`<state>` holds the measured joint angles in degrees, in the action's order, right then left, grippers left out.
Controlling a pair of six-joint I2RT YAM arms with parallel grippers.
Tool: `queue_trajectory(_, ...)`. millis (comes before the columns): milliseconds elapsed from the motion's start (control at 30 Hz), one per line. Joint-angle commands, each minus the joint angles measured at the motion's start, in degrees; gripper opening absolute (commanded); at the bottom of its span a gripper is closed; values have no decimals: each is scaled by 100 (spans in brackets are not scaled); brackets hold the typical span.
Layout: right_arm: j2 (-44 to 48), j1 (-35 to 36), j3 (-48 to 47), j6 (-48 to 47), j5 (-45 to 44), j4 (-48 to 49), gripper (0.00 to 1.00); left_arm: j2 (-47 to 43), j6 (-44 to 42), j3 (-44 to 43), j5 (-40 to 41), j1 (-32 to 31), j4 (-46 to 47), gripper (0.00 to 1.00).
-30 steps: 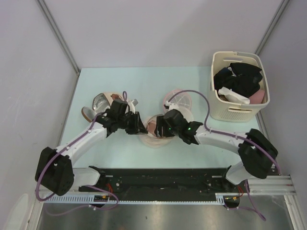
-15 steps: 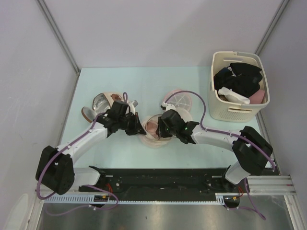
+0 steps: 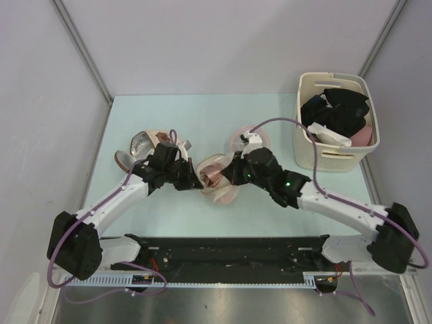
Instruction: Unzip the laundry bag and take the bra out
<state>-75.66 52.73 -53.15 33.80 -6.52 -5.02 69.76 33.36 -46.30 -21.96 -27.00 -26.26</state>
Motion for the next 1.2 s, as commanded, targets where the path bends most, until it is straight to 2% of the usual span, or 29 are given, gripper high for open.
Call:
queue_trajectory(0,947,18,-205,-155,-7,282,0,64,-243,-195,86,-42,-81,0)
queue_trajectory(233,676,-123,-188,-93,81,-192,0,29,-172,-274,42,-42,-72,0)
queue_trajectory(400,429,-8,111,-14,169,-96,0,-243,-41,-467,-133,-42,-125,0)
queue_trajectory(533,393,9,103,-14,231,-131,50,-533,82,-581,-256,-42,-107,0)
queue_trajectory(633,473,132,85,-189,178,35,66,-604,100,-678,-248,-42,-142,0)
queue_trajectory(667,464,211,76,-242,143,79,69,-604,100,-687,-248,-42,-142,1)
queue_trajectory(800,228,378,-81,-383,-15,-51,70,-525,74,-661,-292,-50,-151,0)
queue_trajectory(1033,-353,475,-372,-436,-236,-343,53,-410,161,-380,-476,-42,60,0)
queue_trajectory(1167,-739,466,-398,-401,-472,-473,55,-419,214,-292,-485,-42,130,0)
